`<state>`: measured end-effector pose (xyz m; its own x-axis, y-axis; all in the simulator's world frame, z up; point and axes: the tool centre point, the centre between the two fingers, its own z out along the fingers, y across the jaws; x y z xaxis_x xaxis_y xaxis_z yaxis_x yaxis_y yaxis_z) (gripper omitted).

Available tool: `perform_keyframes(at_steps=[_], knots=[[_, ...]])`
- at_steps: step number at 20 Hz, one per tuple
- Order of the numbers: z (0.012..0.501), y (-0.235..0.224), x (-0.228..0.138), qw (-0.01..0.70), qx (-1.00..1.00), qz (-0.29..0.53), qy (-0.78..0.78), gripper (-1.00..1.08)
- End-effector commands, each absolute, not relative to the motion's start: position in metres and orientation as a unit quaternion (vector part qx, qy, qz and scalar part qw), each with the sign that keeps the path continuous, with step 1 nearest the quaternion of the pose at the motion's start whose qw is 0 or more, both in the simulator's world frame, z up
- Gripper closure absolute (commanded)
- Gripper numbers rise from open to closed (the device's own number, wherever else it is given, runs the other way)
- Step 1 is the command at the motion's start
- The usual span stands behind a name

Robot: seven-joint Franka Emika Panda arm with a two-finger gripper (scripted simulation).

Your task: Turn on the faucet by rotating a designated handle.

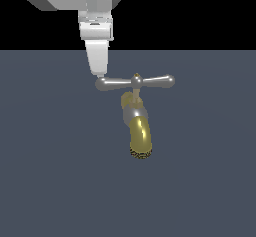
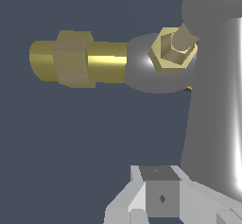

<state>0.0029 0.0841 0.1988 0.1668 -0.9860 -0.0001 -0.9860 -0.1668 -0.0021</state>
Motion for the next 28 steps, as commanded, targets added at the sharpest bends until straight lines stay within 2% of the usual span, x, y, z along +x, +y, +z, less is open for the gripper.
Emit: perform_keyframes(at_steps=[1,21,28], knots=[[0.199,0.083,-0.006,0.0,-0.764,0.0,0.645,1.08],[0.199,0.079,-0.068,0.0,-0.764,0.0,0.645,1.08],[0.199,0.07,-0.075,0.002,-0.766,-0.001,0.643,1.08]])
